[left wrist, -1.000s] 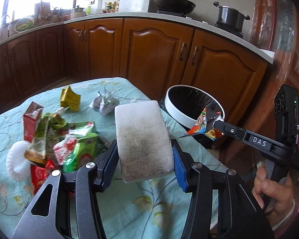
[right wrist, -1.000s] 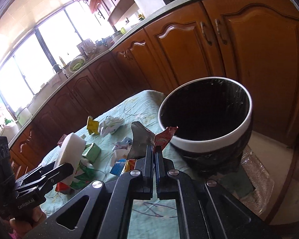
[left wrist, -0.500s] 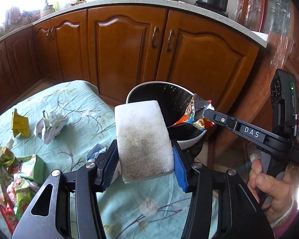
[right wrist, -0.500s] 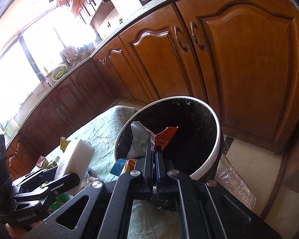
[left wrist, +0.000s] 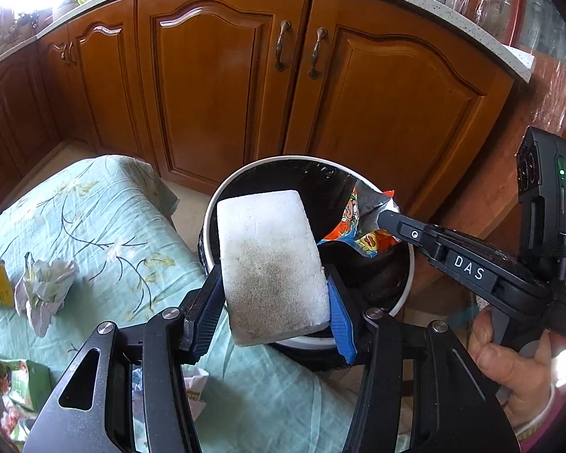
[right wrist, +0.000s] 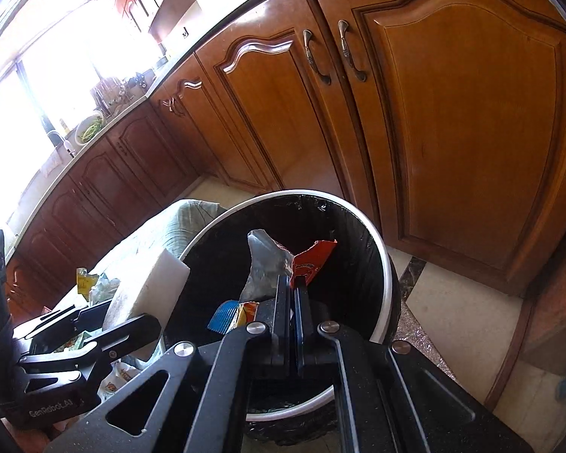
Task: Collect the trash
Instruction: 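Carry both held items over the white trash bin and open both tools, then grasp the red snack bag with the left tool while the right tool grasps crumpled white paper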
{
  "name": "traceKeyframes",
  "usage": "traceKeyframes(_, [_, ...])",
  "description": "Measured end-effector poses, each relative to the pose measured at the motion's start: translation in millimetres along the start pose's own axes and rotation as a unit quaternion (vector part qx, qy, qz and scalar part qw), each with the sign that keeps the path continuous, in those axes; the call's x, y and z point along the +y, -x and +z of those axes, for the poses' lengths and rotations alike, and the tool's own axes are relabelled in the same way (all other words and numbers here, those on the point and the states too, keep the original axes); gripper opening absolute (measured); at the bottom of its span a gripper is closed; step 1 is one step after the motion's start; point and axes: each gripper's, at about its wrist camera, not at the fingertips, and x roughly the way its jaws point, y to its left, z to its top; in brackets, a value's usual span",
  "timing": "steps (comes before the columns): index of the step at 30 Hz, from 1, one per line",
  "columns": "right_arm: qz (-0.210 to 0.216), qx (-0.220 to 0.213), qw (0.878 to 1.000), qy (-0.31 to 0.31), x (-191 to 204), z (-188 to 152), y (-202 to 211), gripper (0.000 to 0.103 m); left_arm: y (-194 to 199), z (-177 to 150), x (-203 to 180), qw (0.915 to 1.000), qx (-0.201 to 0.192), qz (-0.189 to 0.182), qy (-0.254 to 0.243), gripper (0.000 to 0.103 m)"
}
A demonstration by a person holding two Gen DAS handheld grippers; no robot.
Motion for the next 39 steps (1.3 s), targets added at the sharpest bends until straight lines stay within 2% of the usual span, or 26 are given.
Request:
traceKeyframes(5, [-0.003, 0.005, 1.0, 0.0, -1.5, 3.5, -7.1, 0.01, -8.9, 1.4, -3.1, 0.9999, 0.01, -0.003, -0.004, 0.053])
traceKeyframes(7, [0.001, 0.008, 1.0, -0.007, -4.7, 4.1, -8.4, 0.025, -12.0, 2.0, -5.6, 0.9999, 0.014, -0.004, -0.008, 0.055])
traceKeyframes(8, [0.005, 0.006, 1.0, -0.011, -6.1, 4.3, -7.5, 0.04, -13.2, 2.0, -6.4, 0.9998, 0.016, -0.004, -0.008, 0.058])
traceKeyframes(10, [0.006, -0.003, 1.0, -0.013, -6.7, 2.6, -3.6, 0.054, -14.5, 1.7, -7.8, 0.9998, 0.018, -0.004, -0.007, 0.062])
traceKeyframes(13, [0.007, -0.012, 1.0, -0.013, -3.4, 0.9, 2.7, 0.054, -8.1, -2.9, -4.4, 0.9999, 0.012, -0.006, 0.002, 0.072])
traceKeyframes(16, [0.01, -0.02, 1.0, -0.015, -0.6, -2.9, 11.1, 0.054, 4.3, -10.6, 2.4, 0.9999, 0.003, -0.008, 0.015, 0.072])
traceKeyframes(23, [0.036, -0.031, 0.999, -0.019, 19.2, -27.0, 30.6, 0.072, 42.8, -41.6, 18.4, 0.9986, -0.026, -0.003, 0.045, 0.073])
traceKeyframes(34, [0.077, -0.03, 0.996, -0.016, 63.3, -75.6, 53.9, 0.08, 110.1, -105.0, 50.4, 0.994, -0.066, 0.016, 0.085, 0.074])
traceKeyframes(39, [0.093, -0.018, 0.995, -0.005, 84.4, -90.8, 51.2, 0.081, 136.8, -132.1, 68.6, 0.9909, -0.08, 0.041, 0.1, 0.074])
